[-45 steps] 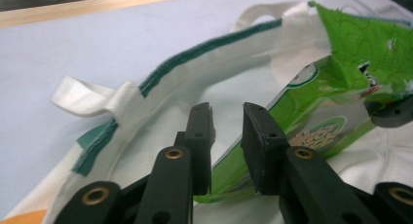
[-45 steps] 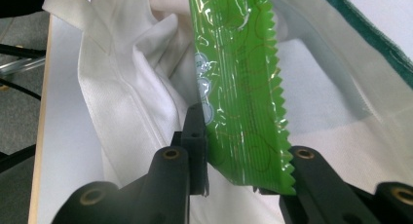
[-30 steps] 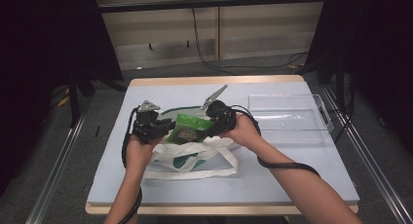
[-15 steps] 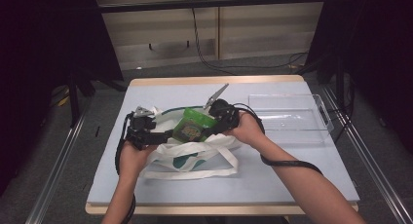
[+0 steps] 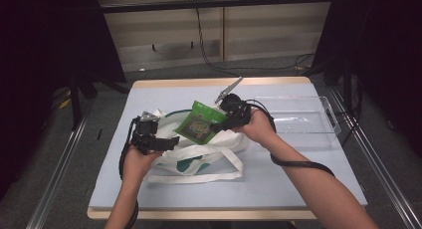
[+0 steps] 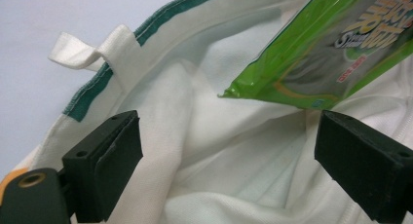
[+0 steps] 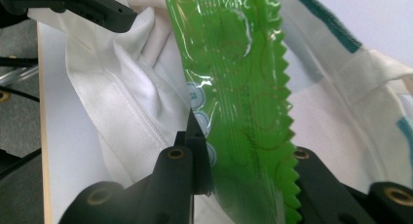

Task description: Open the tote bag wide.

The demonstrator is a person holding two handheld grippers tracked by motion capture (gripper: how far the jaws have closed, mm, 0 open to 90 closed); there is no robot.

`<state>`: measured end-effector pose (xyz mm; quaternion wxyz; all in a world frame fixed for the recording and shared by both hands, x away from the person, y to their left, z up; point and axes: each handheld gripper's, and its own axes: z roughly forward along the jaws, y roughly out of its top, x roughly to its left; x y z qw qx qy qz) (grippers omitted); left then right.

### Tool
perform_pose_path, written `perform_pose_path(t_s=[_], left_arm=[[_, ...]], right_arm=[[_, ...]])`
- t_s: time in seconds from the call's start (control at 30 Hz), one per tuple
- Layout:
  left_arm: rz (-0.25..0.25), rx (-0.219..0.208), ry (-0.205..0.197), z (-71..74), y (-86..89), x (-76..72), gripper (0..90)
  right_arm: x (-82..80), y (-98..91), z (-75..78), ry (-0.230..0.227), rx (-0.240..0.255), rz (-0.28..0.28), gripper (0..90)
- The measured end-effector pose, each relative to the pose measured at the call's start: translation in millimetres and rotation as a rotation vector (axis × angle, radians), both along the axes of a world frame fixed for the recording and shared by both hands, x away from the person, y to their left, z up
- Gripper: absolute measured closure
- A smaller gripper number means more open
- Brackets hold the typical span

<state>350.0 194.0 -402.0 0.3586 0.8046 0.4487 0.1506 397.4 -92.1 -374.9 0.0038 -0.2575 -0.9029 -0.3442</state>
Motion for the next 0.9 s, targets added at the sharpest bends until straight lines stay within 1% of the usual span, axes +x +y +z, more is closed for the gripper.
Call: perform_pose_path(t_s=[0.03,0.1,0.13,0.2,0.23,0.27,0.3,0.37,0.4,0.43,0.47,0.5,0.6,0.63,0.67,0.73,0.77,0.8,0.83,0.87,0.9], left_arm=[[-0.004,0.005,-0.002,0.4,0.6,0.4,9.9],[0.002,-0.008,-0.008,1.2,0.5,0.3,9.4],[0.003,-0.003,-0.007,1.9,0.8,0.2,9.4],[-0.002,-0.006,-0.008,1.5,0.8,0.6,9.0],[-0.001,-0.003,-0.003,0.8,0.7,1.0,8.9],[-0.011,0.015,0.002,0.5,1.6,1.7,8.6],[-0.01,0.018,0.0,-0.4,2.0,2.1,8.5],[-0.008,0.016,0.011,-0.8,2.5,2.3,7.9],[-0.006,0.022,0.006,0.1,2.7,1.9,7.7],[-0.003,0.003,0.001,0.4,2.0,1.3,7.6],[0.0,0.001,-0.003,0.5,0.9,0.9,7.5],[-0.012,0.016,-0.002,1.3,1.2,1.3,7.4],[-0.015,0.001,0.001,-0.2,-1.7,1.3,6.7],[-0.021,0.002,0.002,-0.6,-2.4,1.5,6.5],[-0.036,0.017,0.006,-0.3,-2.4,1.9,6.5],[-0.03,0.006,0.007,0.0,-4.9,1.9,6.2],[-0.036,0.003,0.001,0.4,-5.3,2.1,6.0],[-0.044,0.008,0.005,1.6,-5.7,2.0,6.0],[-0.049,0.015,0.001,1.7,-6.9,2.1,5.9],[-0.043,-0.001,-0.003,0.9,-8.0,2.2,5.9],[-0.041,-0.002,-0.002,0.8,-8.2,2.2,5.9]], right_arm=[[0.8,-1.1,1.0,0.001,0.004,-0.004,74.7],[2.3,-3.0,3.1,0.003,0.013,-0.014,75.0],[2.1,-3.6,4.4,0.007,0.012,-0.021,75.0],[2.3,-4.6,6.8,0.004,0.02,-0.031,75.0],[2.7,-5.5,8.0,-0.004,0.024,-0.025,74.9],[1.8,-6.0,9.9,-0.004,0.023,-0.032,75.0],[1.8,-6.7,11.6,-0.012,0.021,-0.033,75.0],[2.1,-8.7,15.6,-0.013,0.017,-0.034,75.0],[2.1,-10.0,17.8,-0.019,0.016,-0.04,75.0],[2.2,-11.8,20.0,-0.024,0.017,-0.039,75.0],[2.5,-13.6,21.4,-0.024,0.024,-0.033,75.0],[1.9,-15.4,23.1,-0.017,0.024,-0.039,75.0],[1.0,-20.2,27.1,-0.026,0.014,-0.038,75.0],[0.6,-22.0,28.4,-0.028,0.01,-0.04,75.0],[0.4,-23.9,29.4,-0.03,0.013,-0.041,75.0],[0.2,-27.5,31.1,-0.031,0.015,-0.041,75.0],[-0.6,-28.9,32.3,-0.026,0.009,-0.044,75.0],[-1.5,-30.3,33.2,-0.03,0.007,-0.046,75.0],[-2.3,-31.6,33.8,-0.027,0.012,-0.046,75.0],[-2.9,-32.8,34.5,-0.032,0.012,-0.044,75.0],[-3.5,-33.4,35.1,-0.03,0.008,-0.045,75.0]])
